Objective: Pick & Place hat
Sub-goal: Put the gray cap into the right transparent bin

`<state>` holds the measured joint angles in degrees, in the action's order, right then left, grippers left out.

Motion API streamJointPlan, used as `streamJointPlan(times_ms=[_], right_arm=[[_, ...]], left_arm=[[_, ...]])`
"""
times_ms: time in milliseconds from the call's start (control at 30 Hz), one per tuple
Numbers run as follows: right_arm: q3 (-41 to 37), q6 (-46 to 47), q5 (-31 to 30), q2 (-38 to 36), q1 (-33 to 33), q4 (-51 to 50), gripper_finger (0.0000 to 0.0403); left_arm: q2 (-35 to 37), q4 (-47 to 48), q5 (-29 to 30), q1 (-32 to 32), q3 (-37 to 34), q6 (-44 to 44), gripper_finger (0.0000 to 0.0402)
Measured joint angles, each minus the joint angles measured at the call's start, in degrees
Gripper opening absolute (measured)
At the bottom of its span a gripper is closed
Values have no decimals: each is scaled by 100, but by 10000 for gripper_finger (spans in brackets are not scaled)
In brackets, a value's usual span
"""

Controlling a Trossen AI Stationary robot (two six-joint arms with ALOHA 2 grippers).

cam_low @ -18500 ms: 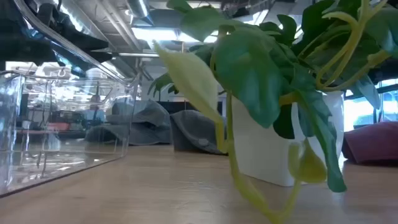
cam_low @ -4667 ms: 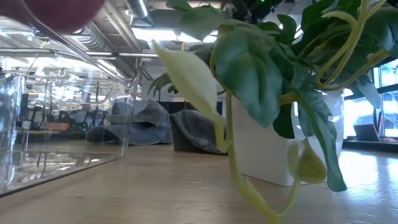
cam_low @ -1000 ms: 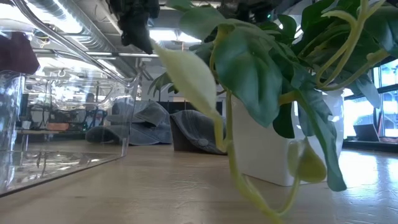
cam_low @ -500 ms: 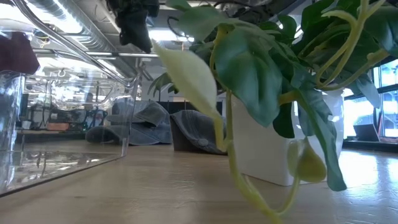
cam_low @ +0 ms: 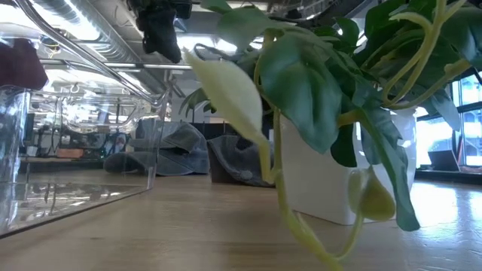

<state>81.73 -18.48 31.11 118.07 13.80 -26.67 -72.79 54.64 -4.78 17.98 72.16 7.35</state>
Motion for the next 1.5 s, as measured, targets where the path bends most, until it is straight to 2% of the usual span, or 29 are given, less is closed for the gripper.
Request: streamJointPlan(times_ms=[100,200,267,400,567,767,867,1067,1200,1300,1500], right_arm=[[0,29,-2,-43,0,24,115],[76,28,-2,-62,43,-90,41],[213,29,4,-69,99,-314,15],[702,287,-4,-109,303,-830,17],[1470,295,-41,-388,643,-1477,8],[1981,554,-797,-1107,978,-1253,8],[1911,802,-1140,-1552,1049,-714,8],[1512,935,-2395,-2369,948,-12,8],[1305,951,-2594,-2685,835,554,7],[1292,955,-2605,-2729,720,688,7],[1277,753,-3010,-2710,389,698,7]], left_arm=[[0,-4,5,-27,1,0,99],[0,-8,4,-34,2,0,98],[0,-33,2,-34,2,-73,100],[2,-73,31,-34,2,-293,102],[124,-164,674,-27,4,-306,102],[385,-1001,803,-36,5,-410,104],[526,-1693,805,-48,-152,-484,104],[963,-3968,1022,-87,-1307,-515,104],[1046,-5336,1037,-93,-1819,-474,104],[1006,-6001,1095,-105,-1956,-335,108],[1019,-6307,1130,-119,-1993,10,131]])
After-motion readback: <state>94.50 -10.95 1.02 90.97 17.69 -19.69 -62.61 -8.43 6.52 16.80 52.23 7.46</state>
